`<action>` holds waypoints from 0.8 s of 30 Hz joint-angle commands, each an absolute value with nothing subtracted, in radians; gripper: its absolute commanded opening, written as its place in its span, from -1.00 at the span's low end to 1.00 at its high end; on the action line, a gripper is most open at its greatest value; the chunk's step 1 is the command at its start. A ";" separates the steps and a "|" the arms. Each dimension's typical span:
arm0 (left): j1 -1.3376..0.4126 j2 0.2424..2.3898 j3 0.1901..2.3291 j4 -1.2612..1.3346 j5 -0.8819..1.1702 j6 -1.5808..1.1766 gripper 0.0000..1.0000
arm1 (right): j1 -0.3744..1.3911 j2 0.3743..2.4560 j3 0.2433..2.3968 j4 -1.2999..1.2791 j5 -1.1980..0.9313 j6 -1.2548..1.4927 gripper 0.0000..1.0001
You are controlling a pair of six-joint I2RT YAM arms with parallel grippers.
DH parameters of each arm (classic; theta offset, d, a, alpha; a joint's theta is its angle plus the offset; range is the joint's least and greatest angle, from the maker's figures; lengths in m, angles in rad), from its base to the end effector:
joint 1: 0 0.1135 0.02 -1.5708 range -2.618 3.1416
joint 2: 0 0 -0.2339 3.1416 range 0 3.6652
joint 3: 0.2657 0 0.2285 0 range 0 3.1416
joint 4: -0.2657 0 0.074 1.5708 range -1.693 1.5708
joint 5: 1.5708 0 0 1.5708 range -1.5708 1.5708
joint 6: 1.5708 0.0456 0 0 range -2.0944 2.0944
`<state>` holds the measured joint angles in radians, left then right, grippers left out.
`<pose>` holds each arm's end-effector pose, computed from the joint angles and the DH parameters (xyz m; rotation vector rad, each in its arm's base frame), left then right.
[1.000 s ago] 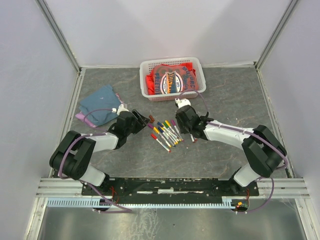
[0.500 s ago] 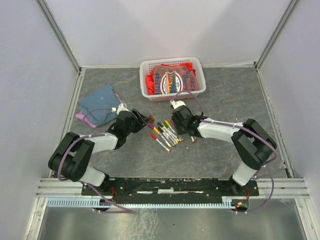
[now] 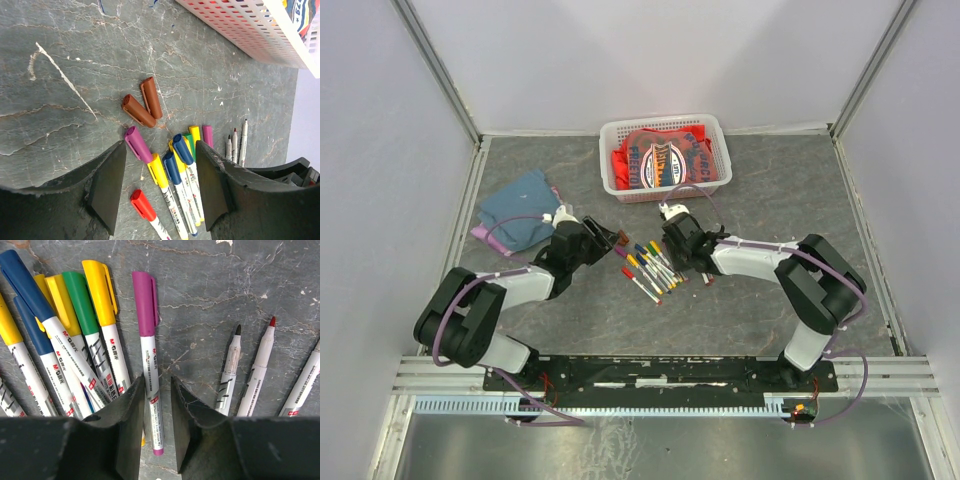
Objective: Open the pen caps
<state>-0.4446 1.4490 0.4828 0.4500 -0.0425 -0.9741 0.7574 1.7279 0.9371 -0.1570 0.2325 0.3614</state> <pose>0.2448 -0.1145 0.1394 -0.5998 2.1086 -0.7960 0.2422 0.2145 0.1338 -0.3979 2.4589 0.1789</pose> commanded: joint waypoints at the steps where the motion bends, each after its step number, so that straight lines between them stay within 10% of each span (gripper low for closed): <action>1: -0.441 1.424 0.505 0.478 -0.025 -0.945 0.29 | 0.761 1.744 0.960 -0.148 0.233 0.367 -0.35; 11: -0.458 1.452 0.553 0.508 0.046 -0.971 0.35 | 0.761 1.711 0.936 -0.149 0.256 0.375 -0.97; 24: -0.523 1.584 0.639 0.645 0.214 -1.030 0.38 | 0.765 1.522 0.848 -0.079 0.273 0.365 -0.98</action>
